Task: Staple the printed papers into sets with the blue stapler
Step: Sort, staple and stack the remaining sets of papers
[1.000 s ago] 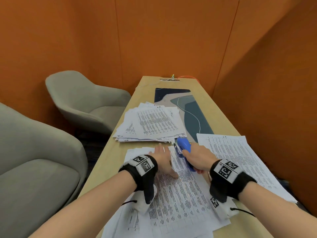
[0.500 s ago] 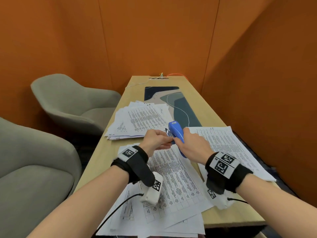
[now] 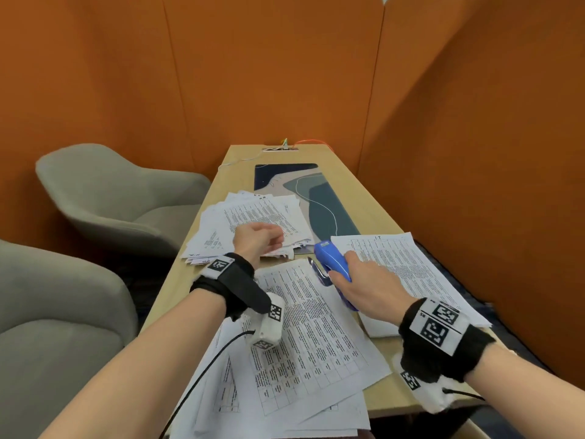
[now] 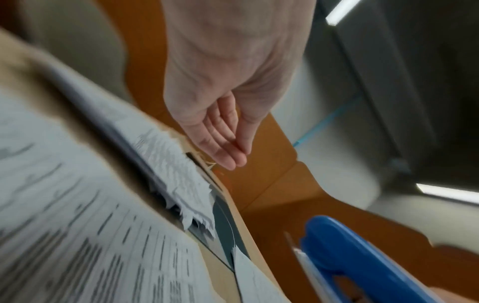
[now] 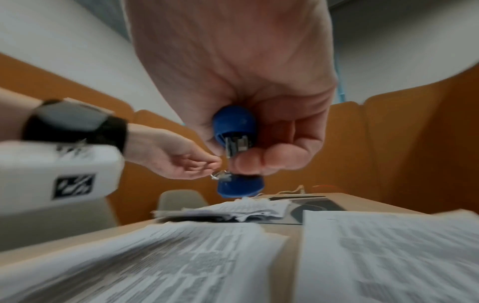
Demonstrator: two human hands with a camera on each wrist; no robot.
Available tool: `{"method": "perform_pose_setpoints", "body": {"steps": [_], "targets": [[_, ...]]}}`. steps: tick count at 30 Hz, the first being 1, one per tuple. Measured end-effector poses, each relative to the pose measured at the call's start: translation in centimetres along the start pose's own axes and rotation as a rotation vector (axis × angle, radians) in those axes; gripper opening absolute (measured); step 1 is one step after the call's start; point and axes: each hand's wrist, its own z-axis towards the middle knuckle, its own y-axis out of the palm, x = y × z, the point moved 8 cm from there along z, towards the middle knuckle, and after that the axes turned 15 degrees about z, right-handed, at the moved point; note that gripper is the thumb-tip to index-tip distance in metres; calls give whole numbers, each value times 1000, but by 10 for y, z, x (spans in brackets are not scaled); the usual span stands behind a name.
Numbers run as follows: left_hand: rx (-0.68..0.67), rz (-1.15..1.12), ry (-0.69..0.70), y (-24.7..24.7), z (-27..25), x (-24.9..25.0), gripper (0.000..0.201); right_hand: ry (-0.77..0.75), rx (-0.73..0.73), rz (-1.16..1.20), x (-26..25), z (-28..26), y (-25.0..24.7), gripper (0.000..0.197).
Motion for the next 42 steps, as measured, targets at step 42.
{"method": "perform_pose_setpoints", "body": {"steps": [42], "targets": [[-767, 1004, 244, 545, -160, -202, 31, 482, 887, 1324, 416, -309, -159, 20]]}}
